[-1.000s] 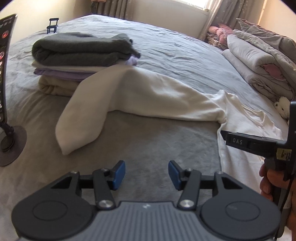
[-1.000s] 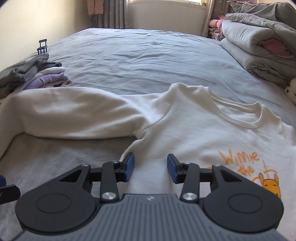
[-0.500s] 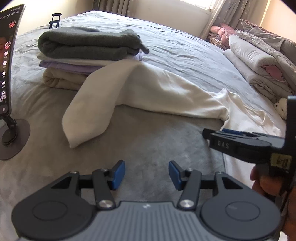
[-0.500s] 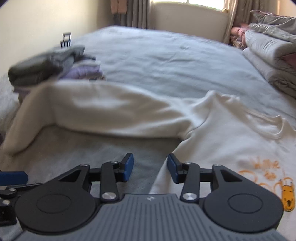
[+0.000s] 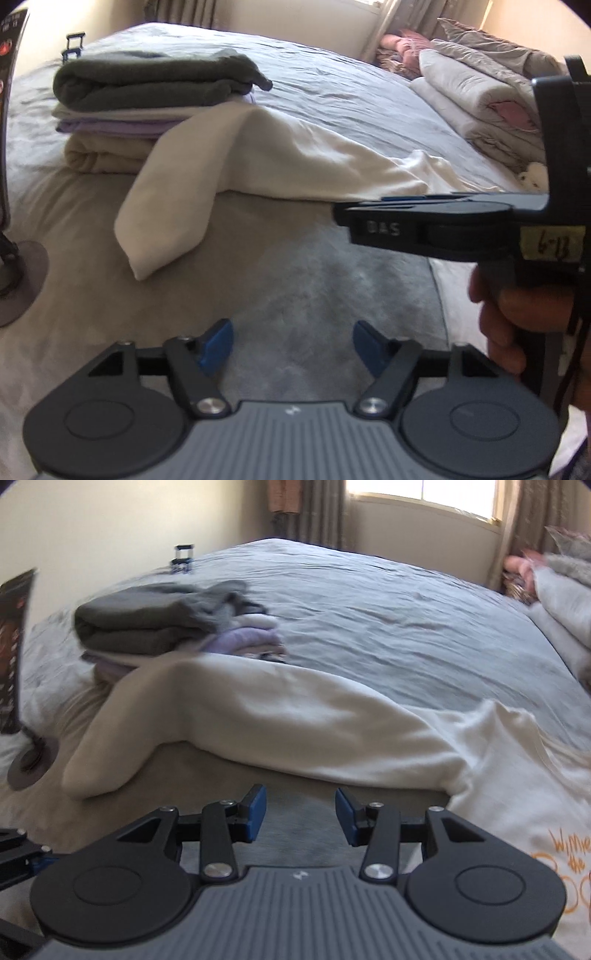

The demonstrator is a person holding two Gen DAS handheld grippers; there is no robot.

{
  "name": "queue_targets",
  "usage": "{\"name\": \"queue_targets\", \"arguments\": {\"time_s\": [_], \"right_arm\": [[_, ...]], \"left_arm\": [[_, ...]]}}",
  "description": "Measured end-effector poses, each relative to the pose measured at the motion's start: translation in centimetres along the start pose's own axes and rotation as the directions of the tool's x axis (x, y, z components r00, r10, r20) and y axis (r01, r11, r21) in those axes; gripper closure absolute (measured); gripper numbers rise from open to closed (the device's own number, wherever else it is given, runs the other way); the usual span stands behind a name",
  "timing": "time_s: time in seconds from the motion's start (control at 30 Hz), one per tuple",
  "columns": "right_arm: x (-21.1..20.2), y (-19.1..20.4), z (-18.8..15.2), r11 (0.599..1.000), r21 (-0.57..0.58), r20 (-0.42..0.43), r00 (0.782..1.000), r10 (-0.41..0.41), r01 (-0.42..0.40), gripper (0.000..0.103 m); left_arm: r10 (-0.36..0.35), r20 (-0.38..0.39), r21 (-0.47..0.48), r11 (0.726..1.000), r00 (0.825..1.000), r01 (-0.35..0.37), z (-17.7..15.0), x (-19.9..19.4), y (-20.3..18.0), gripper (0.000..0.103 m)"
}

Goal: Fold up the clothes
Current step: 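Grasp the sleeve with the right gripper and fold it back along the body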

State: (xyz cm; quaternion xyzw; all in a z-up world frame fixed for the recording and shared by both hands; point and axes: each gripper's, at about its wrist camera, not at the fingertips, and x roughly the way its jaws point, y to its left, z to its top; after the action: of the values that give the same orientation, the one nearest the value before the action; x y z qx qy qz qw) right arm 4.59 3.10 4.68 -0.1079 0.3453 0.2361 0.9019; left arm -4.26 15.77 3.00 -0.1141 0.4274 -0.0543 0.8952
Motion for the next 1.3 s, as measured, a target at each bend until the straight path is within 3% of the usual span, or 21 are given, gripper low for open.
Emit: {"name": "queue_targets", "arguments": {"time_s": [0.2, 0.33, 0.4, 0.5, 0.57, 0.63, 0.7, 0.77, 0.83, 1.13, 1.3], "right_arm": [[0.0, 1.8, 0.5, 0.996, -0.060, -0.013, 0.997, 0.071, -0.071, 0.053], [-0.2, 3.4, 1.2, 0.979, -0.126, -0.007, 0.987, 0.162, -0.161, 0.042], [-0.3, 3.8, 1.9, 0.963, -0.105, -0.012, 0.968, 0.249, -0.249, 0.042], [0.4, 3.9, 3.2, 0.912, 0.003, -0.041, 0.911, 0.409, -0.410, 0.042], [1.2, 4.3, 3.9, 0.892, 0.056, -0.056, 0.891, 0.451, -0.448, 0.042], [1.9, 4.8, 4.0, 0.902, 0.053, -0.069, 0.899, 0.432, -0.429, 0.042], [2.6, 5.3, 4.0, 0.911, 0.050, -0.082, 0.907, 0.413, -0.410, 0.049], [3.3, 5.8, 4.1, 0.919, 0.046, -0.094, 0.914, 0.394, -0.391, 0.083], [3.8, 6.1, 4.1, 0.926, 0.044, -0.101, 0.920, 0.379, -0.376, 0.096], [-0.1, 2.1, 4.5, 0.916, 0.082, 0.048, 0.920, 0.390, -0.392, 0.097], [-5.7, -5.3, 4.8, 0.882, 0.227, 0.194, 0.907, 0.374, -0.413, 0.098]], "left_arm": [[-0.019, -0.015, 0.021, 1.000, 1.000, 0.020, -0.4, -0.6, 0.0, 0.017], [-0.016, -0.002, 0.018, 1.000, 1.000, 0.016, -1.1, -1.7, 1.0, 0.014], [0.008, 0.004, 0.009, 1.000, 1.000, -0.008, -1.2, -2.0, 1.5, 0.013], [0.046, 0.010, -0.006, 0.999, 0.999, -0.046, -1.3, -2.2, 2.4, 0.013], [0.046, 0.009, -0.017, 0.999, 0.999, -0.046, -1.3, -2.3, 2.5, 0.013], [0.050, 0.010, -0.013, 0.999, 0.999, -0.050, -1.2, -2.3, 2.4, 0.013], [0.057, 0.011, -0.010, 0.998, 0.998, -0.057, -1.2, -2.3, 2.3, 0.013], [0.054, 0.011, -0.020, 0.998, 0.998, -0.054, -0.9, -2.2, 2.4, 0.013], [0.053, 0.011, -0.028, 0.998, 0.999, -0.052, -0.7, -2.2, 2.5, 0.013], [0.052, 0.014, -0.003, 0.999, 0.999, -0.052, -0.8, -2.3, 2.1, 0.013], [0.070, 0.017, 0.047, 0.996, 0.997, -0.071, -0.6, -1.7, 0.8, 0.013]]}}
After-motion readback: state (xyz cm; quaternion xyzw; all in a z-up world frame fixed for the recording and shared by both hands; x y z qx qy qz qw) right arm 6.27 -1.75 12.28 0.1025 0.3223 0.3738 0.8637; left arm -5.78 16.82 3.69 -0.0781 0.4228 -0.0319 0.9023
